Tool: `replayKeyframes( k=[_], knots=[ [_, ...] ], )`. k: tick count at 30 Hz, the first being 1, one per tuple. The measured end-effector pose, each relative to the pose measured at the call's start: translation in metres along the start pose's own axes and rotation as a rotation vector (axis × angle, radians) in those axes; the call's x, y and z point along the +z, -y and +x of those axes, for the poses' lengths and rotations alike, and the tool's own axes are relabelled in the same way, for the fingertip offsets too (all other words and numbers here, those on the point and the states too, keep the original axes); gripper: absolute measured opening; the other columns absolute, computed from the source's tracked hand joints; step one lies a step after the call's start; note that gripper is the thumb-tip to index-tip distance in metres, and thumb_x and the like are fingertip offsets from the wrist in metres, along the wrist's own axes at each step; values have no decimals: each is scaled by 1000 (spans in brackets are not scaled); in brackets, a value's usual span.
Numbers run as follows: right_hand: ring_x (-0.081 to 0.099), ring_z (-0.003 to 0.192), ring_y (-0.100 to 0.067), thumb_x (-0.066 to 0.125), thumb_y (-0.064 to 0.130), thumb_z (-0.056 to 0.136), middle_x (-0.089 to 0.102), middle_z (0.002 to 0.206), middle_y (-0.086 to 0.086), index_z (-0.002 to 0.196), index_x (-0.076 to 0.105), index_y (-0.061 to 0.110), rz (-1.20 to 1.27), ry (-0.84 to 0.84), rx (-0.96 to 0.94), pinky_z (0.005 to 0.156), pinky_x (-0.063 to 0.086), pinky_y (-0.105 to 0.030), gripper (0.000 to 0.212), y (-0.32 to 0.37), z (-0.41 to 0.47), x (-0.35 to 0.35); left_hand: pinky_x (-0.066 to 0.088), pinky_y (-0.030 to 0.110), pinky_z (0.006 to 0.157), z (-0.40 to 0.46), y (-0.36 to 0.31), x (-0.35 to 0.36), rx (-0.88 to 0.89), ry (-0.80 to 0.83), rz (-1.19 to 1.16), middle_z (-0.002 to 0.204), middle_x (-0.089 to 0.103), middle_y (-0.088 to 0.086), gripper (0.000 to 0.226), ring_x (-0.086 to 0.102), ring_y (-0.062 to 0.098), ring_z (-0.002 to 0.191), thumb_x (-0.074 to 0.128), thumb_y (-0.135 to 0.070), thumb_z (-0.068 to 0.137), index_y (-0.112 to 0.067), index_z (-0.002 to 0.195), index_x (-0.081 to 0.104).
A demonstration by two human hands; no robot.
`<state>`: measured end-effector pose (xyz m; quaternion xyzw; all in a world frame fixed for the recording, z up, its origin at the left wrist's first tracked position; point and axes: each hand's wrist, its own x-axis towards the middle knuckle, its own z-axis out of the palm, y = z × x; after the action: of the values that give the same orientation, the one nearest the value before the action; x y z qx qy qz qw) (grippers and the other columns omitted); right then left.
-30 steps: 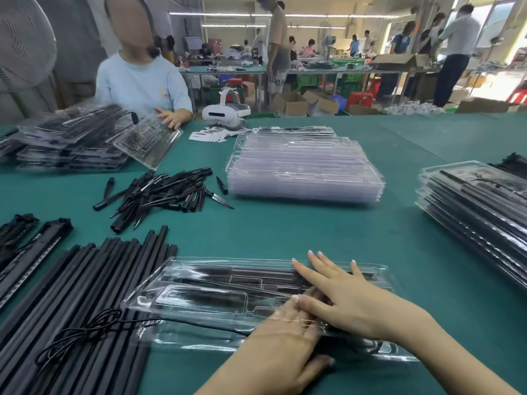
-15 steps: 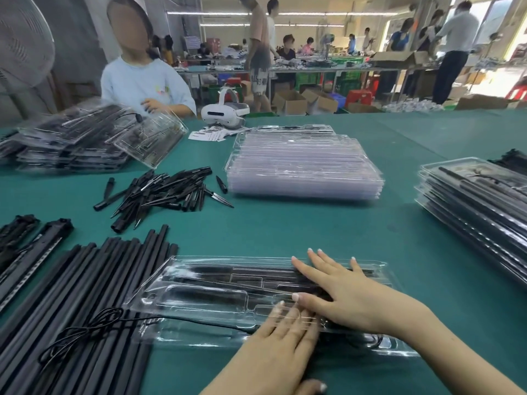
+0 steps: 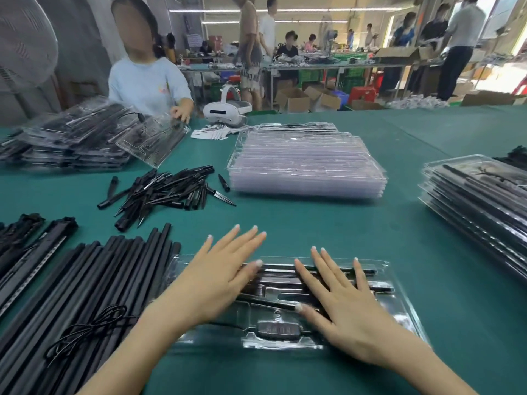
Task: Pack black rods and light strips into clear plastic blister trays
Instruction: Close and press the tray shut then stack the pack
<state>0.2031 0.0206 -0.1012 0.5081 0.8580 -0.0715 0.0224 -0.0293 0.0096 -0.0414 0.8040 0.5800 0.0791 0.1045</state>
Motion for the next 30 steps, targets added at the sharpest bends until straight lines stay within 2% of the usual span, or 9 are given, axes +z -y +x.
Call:
replayKeyframes(
  k=[3,7,14,16,20,23,25,27,30],
  knots=[
    [-44,130,-1,-8,73,79,-42,148,7,137,-33,47,-4,-32,-2,112,-23,-50,69,1,-1,2,-20,43,114,4,16,33,-55,60,90,152,-19,-28,53,-30,2,138,9,-62,91,-57,138,-17],
    [-44,130,-1,-9,74,77,-44,146,6,138,-33,45,-1,-23,-9,112,-23,-49,72,1,-1,1,-23,43,110,5,28,53,-42,13,123,148,-25,-31,54,-34,1,136,-7,-67,81,-63,132,-24],
    [-43,132,-6,7,67,90,-41,149,3,140,-32,41,-33,2,-5,112,-22,-50,68,1,1,1,-22,45,113,7,31,59,-53,17,106,145,-32,-30,57,-32,1,137,-6,-66,82,-55,133,-28],
    [-42,133,-6,9,67,91,-39,150,4,140,-31,41,-28,4,-7,112,-23,-50,68,1,-1,0,-21,42,114,6,31,58,-54,-5,60,147,-23,-32,57,-28,-4,138,-2,-67,83,-57,136,-20],
    [-43,131,0,3,72,85,-39,149,8,138,-31,47,10,-30,-6,112,-24,-48,68,2,-4,1,-14,32,117,2,31,57,-21,-150,-95,148,5,-37,46,-5,-12,140,24,-59,94,-60,138,13],
    [-43,131,0,3,72,85,-39,150,7,139,-31,47,1,-38,-4,112,-24,-48,68,1,-2,3,13,20,115,4,36,45,-98,-289,-566,142,40,-24,32,26,-6,138,46,-27,99,-45,126,50],
    [-42,131,-1,5,71,88,-38,151,5,140,-30,45,-9,-43,0,112,-24,-48,68,0,0,5,28,11,101,3,42,30,-198,-390,-885,132,55,-19,30,40,-1,132,47,-17,99,-36,117,61],
    [-42,132,-2,5,71,88,-37,151,5,141,-30,44,-16,-42,2,112,-24,-49,69,-1,1,7,30,12,99,1,45,20,-217,-442,-849,129,56,-19,30,42,0,130,47,-17,99,-33,119,62],
    [-42,132,-2,-2,74,83,-39,150,5,140,-31,44,-15,-39,-1,112,-24,-49,71,-2,1,6,17,18,111,6,26,17,-69,-403,-564,134,34,-36,38,22,-8,136,49,-20,98,-34,133,50]
  ],
)
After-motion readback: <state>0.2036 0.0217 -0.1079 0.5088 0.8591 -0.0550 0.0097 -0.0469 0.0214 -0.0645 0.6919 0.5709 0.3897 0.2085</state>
